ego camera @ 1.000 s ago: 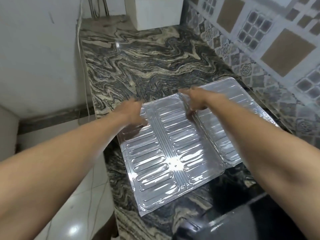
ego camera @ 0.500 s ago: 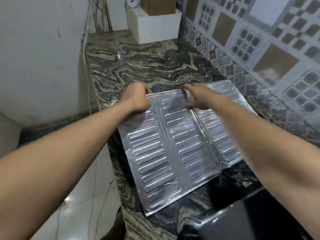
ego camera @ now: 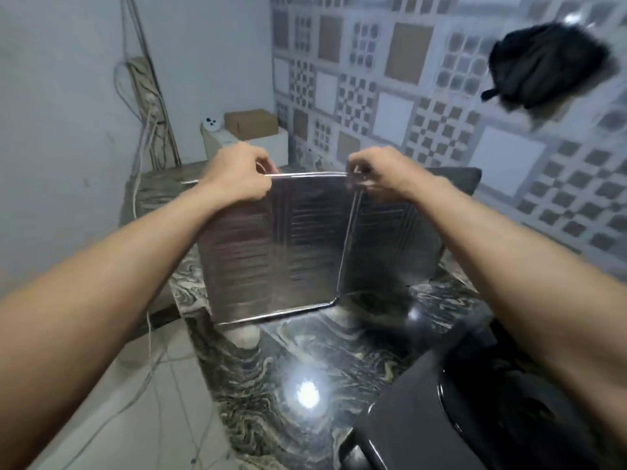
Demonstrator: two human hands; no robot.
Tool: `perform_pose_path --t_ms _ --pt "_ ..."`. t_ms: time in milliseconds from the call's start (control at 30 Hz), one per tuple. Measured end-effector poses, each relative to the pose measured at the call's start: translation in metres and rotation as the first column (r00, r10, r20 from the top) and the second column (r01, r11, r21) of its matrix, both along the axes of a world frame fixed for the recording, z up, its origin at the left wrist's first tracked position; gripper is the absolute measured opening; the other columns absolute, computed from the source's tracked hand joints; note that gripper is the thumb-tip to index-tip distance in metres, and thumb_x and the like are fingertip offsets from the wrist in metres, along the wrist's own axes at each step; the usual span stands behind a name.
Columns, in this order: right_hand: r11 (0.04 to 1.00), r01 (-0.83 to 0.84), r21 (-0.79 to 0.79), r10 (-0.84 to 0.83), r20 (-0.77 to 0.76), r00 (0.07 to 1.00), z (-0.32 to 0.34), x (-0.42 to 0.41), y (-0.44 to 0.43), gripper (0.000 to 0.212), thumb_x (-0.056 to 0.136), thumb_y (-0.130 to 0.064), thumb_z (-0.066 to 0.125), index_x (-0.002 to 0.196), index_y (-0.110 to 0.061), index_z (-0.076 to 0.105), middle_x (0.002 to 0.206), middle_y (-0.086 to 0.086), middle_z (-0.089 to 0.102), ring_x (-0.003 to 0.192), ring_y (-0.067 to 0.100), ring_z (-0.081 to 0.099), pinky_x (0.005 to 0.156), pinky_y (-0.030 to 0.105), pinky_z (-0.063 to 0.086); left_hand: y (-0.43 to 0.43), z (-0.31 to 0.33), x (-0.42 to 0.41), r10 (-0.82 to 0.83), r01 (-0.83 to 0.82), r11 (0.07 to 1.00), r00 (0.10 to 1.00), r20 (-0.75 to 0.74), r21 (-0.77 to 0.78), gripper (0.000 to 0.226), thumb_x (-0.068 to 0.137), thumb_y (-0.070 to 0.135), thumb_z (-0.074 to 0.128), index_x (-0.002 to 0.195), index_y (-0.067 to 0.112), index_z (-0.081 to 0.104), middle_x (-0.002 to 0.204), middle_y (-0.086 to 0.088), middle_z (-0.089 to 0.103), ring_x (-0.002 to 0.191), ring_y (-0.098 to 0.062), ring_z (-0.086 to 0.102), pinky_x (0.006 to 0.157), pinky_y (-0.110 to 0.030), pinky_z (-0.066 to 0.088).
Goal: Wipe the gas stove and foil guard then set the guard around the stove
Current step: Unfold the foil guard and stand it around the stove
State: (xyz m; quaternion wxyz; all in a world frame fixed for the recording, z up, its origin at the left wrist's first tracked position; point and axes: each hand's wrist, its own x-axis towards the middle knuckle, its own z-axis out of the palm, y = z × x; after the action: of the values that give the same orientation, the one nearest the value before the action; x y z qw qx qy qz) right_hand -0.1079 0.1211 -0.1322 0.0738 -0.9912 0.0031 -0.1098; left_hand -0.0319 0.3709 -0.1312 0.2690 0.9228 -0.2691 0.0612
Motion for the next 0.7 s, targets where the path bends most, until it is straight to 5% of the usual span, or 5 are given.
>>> perform_pose_path --t_ms 200,333,500,633,700 --pt "0.987 0.108 0.119 -0.101 -0.065 0.993 0.006 -0.015 -0.015 0.032 0.092 -0.012 0.060 0.118 -0.027 0.072 0.114 0.002 0.074 0.105 0.021 0.067 0.088 0.030 0.052 -0.025 0.000 0.019 -0.019 0.018 1.000 0.999 -0.050 -0.022 0.017 0.076 0.022 0.065 0.066 0.036 0.066 0.096 0.003 0.077 0.100 -0.023 0.069 0.091 -0.038 0.054" --pt "0.963 0.172 0.206 -0.155 -0.095 0.983 0.003 -0.020 -0.023 0.041 0.095 -0.002 0.050 0.124 -0.024 0.069 0.125 0.000 0.069 0.112 0.016 0.063 0.095 0.027 0.048 -0.053 -0.011 0.025 0.083 -0.080 0.994 0.996 0.033 -0.068 0.017 0.080 0.027 0.063 0.088 0.033 0.077 0.098 0.004 0.078 0.106 -0.026 0.066 0.099 -0.038 0.046" --pt "0.946 0.221 0.238 -0.210 -0.071 0.975 -0.003 -0.015 -0.037 0.039 0.096 -0.004 0.048 0.122 -0.023 0.070 0.123 -0.003 0.070 0.107 0.013 0.064 0.094 0.031 0.052 -0.085 -0.028 0.031 0.181 -0.163 0.970 0.980 0.088 -0.182 0.025 0.084 0.030 0.058 0.096 0.030 0.080 0.105 -0.002 0.076 0.123 -0.030 0.055 0.116 -0.055 0.022" --pt "0.945 0.224 0.238 -0.218 -0.052 0.974 -0.001 -0.006 -0.047 0.023 0.099 -0.016 0.055 0.115 -0.020 0.071 0.111 -0.002 0.071 0.098 0.013 0.062 0.081 0.028 0.045 -0.107 -0.043 0.026 0.303 -0.279 0.897 0.953 0.018 -0.342 0.059 0.082 0.040 0.070 0.136 0.026 0.054 0.157 -0.012 0.032 0.145 -0.036 0.023 0.117 -0.052 0.021" --pt "0.944 0.217 0.249 -0.214 -0.040 0.976 0.000 -0.002 -0.051 0.019 0.098 -0.020 0.058 0.111 -0.019 0.072 0.102 -0.002 0.070 0.096 0.013 0.062 0.077 0.026 0.042 -0.119 -0.044 0.022 0.385 -0.406 0.787 0.911 -0.144 -0.464 0.082 0.078 0.037 0.077 0.145 0.018 0.034 0.160 -0.017 0.015 0.143 -0.040 0.022 0.112 -0.049 0.026"
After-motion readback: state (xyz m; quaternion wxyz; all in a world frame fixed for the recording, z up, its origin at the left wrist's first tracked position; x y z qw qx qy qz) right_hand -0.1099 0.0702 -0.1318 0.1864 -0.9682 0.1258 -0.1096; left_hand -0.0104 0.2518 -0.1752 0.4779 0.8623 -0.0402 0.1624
